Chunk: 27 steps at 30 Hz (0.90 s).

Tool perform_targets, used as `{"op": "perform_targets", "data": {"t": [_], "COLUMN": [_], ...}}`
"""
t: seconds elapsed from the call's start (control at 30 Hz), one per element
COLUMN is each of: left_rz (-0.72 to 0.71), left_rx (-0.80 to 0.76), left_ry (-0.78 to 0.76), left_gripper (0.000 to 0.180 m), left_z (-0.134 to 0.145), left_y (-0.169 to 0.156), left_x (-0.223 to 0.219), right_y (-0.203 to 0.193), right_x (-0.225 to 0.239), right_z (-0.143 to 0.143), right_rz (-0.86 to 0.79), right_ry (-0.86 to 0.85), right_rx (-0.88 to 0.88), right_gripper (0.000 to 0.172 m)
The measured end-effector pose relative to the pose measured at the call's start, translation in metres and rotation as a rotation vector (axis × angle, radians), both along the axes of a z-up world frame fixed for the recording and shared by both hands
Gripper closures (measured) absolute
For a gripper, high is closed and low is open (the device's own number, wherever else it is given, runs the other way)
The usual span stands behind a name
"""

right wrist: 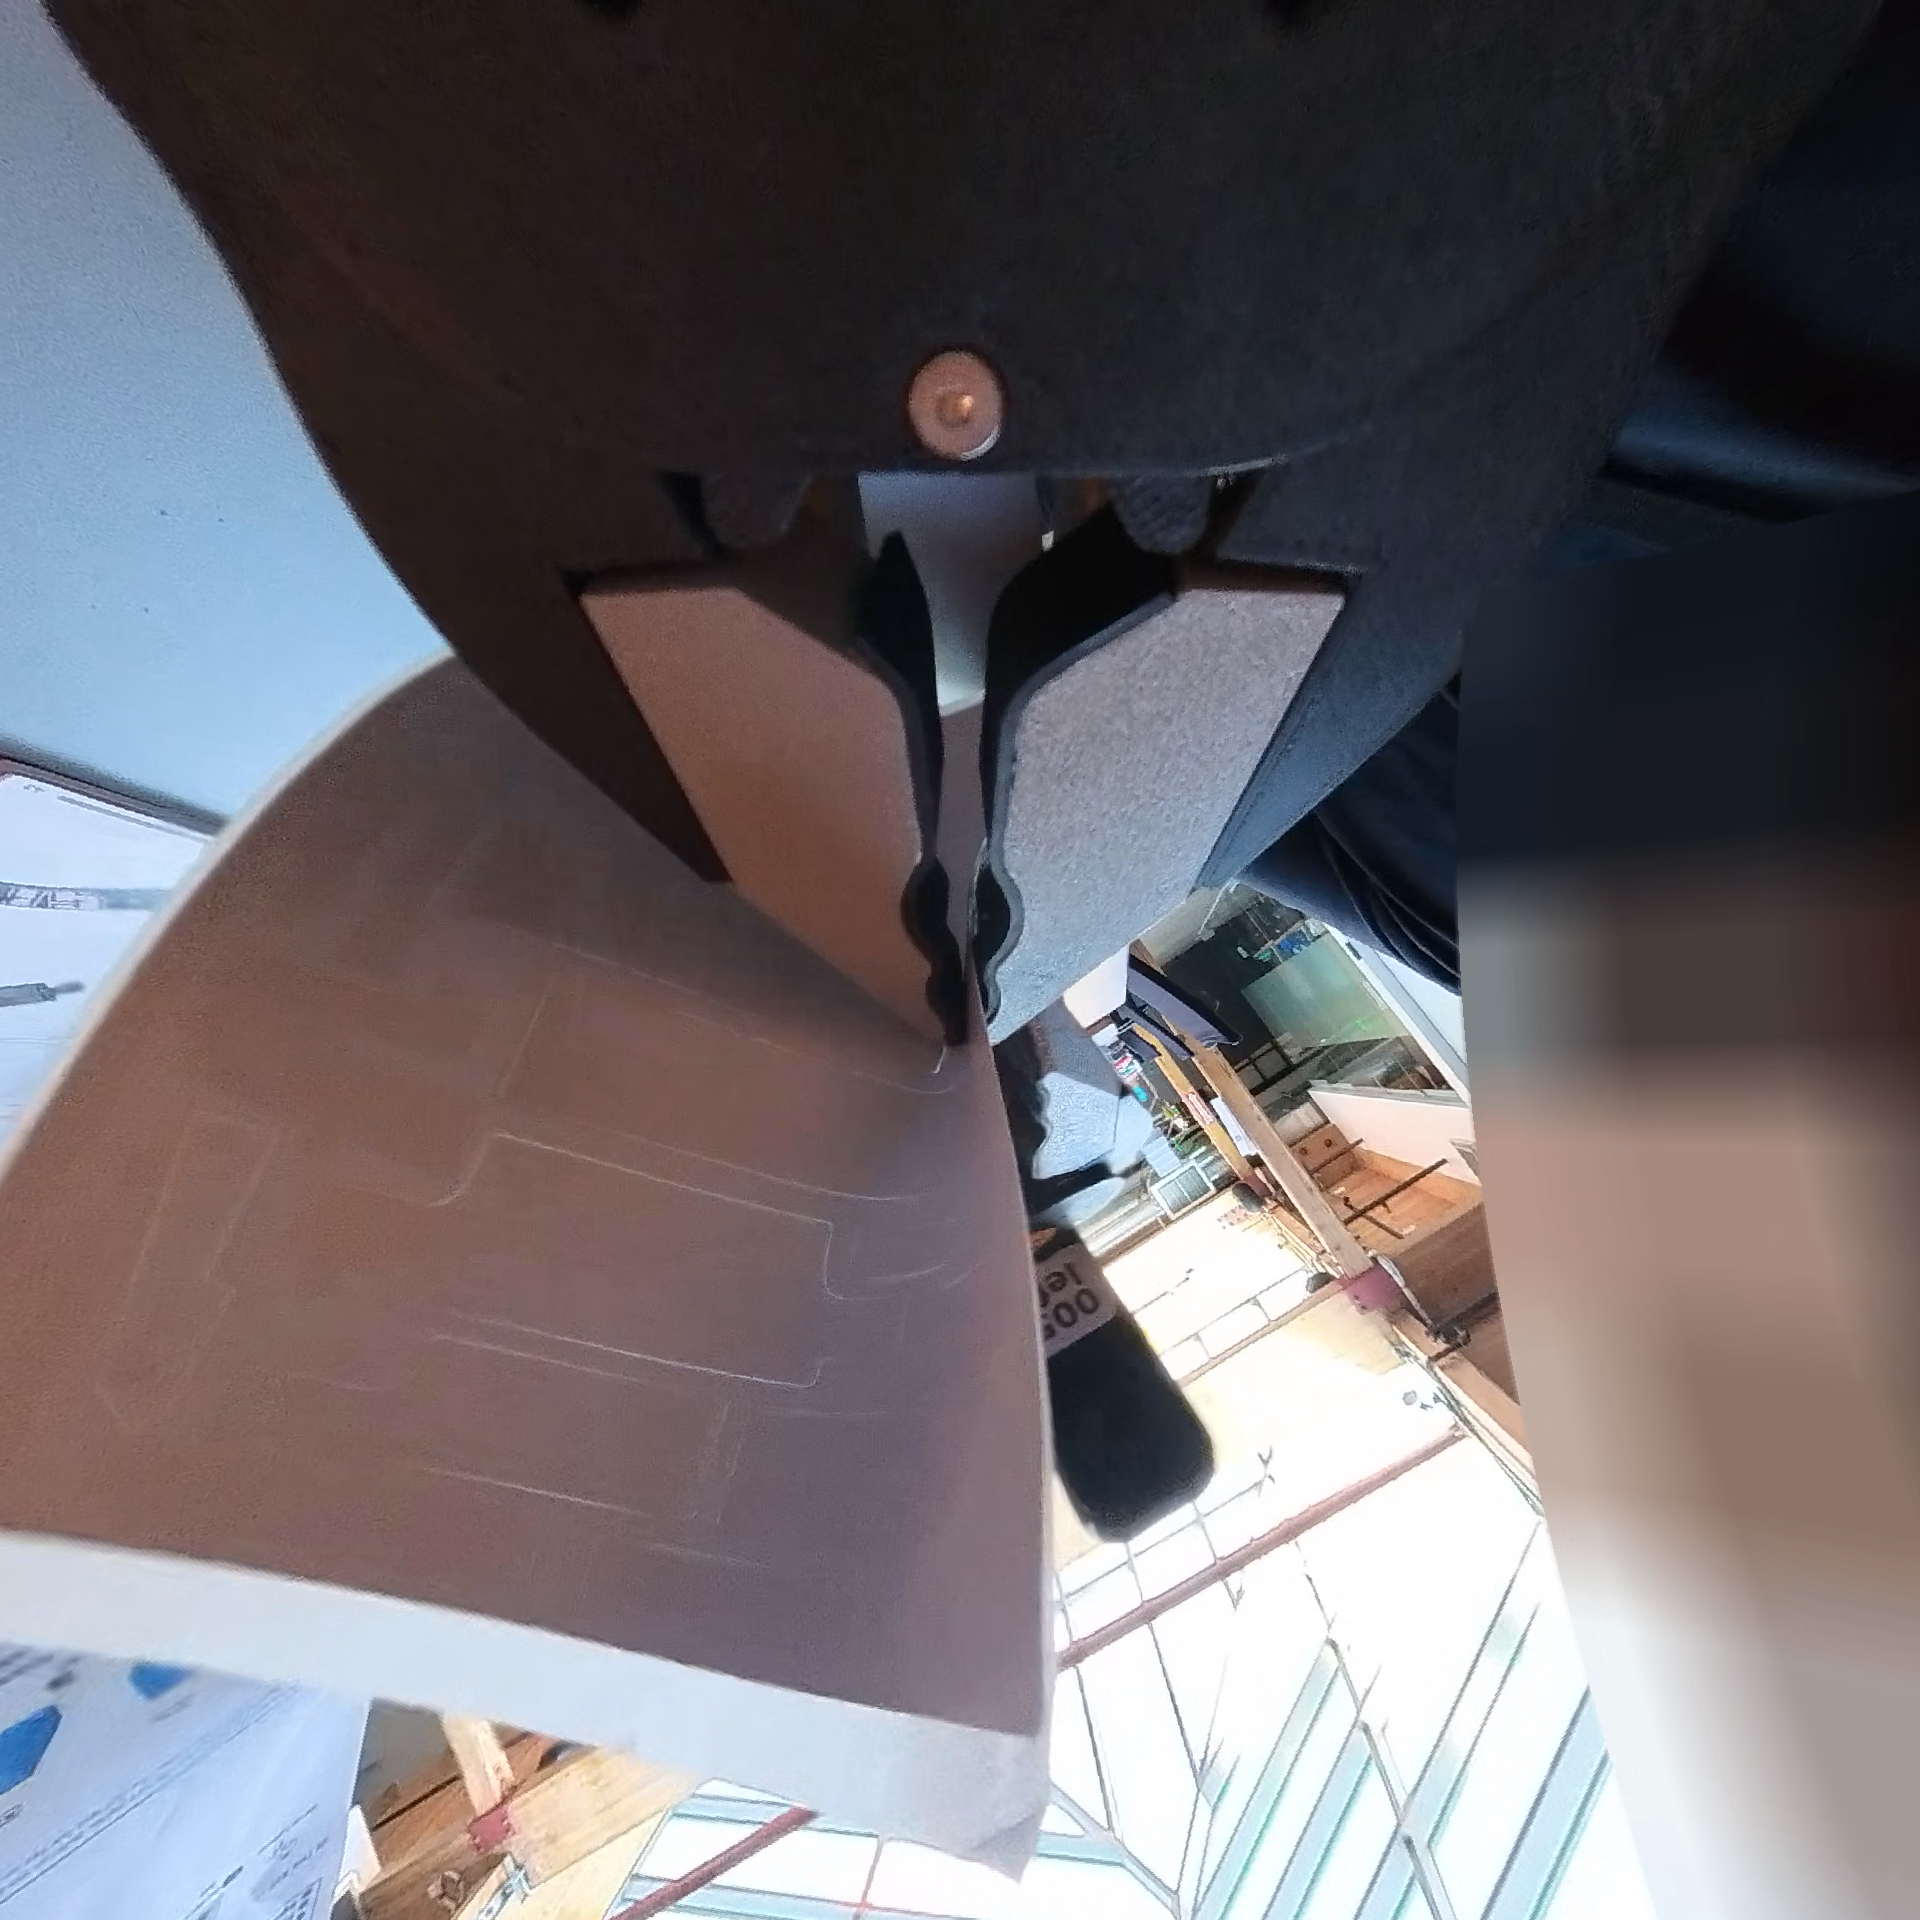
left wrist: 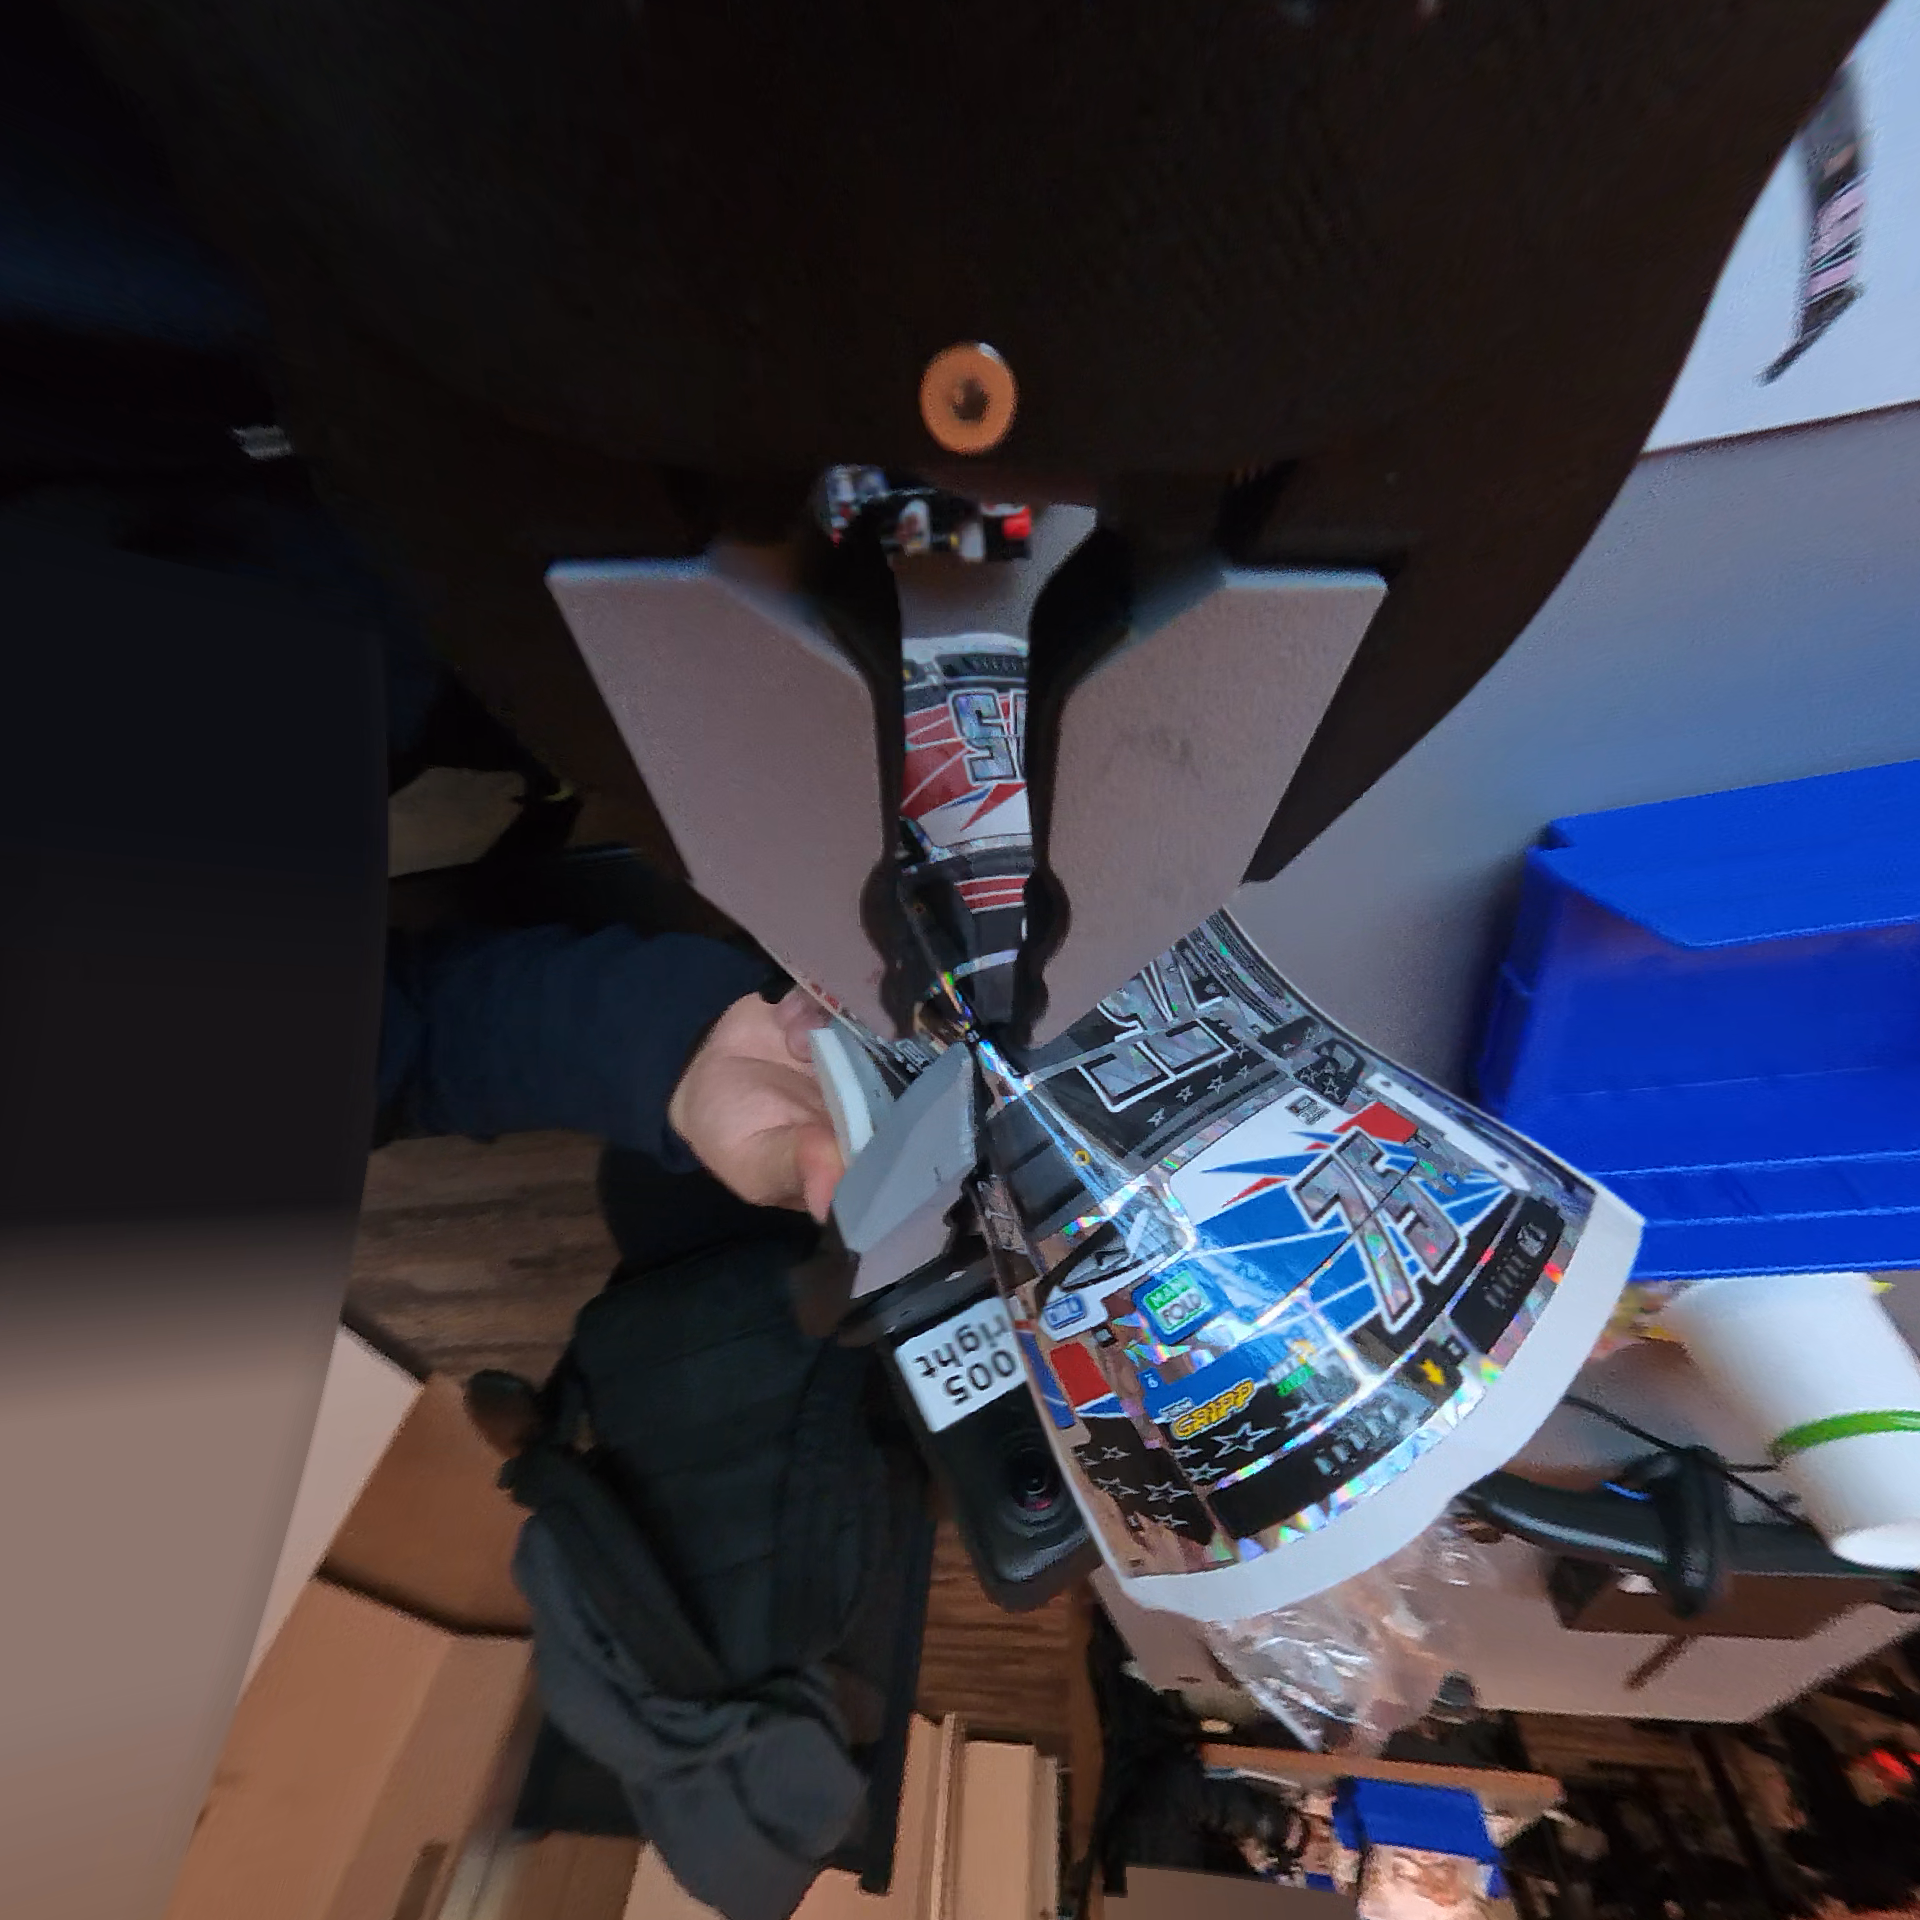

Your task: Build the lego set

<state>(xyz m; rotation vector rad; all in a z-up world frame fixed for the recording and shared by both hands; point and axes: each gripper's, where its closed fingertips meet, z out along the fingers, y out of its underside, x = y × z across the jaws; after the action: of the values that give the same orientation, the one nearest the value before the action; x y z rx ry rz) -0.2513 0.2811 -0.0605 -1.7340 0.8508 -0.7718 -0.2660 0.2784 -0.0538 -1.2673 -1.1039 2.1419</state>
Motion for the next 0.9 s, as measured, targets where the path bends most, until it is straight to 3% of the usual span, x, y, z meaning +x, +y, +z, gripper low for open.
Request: {"op": "perform_targets", "data": {"t": [0.3, 0.67, 0.9], "left_rz": [-0.070, -0.162, -0.269], "left_rx": [-0.074, -0.162, -0.195], "left_ry": [-0.053, -0.094, -0.159], "left_gripper": [0.158, 0.137, 0.138], "left_z": [-0.004, -0.012, -0.008], "left_y": [-0.006, -0.014, -0.027], "left_x": [-0.001, 0.005, 0.018], "right_y": [-0.008, -0.023, -0.027], "right_x": [0.004, 0.009, 0.010], "right_z": [0.003, 0.007, 0.006], "right_rz": [0.058, 0.090, 0.121], "right_ry": [0.052, 0.093, 0.103], "right_rx": [0.021, 0.108, 0.103], "right_gripper": [0.172, 0.172, 0.172]}}
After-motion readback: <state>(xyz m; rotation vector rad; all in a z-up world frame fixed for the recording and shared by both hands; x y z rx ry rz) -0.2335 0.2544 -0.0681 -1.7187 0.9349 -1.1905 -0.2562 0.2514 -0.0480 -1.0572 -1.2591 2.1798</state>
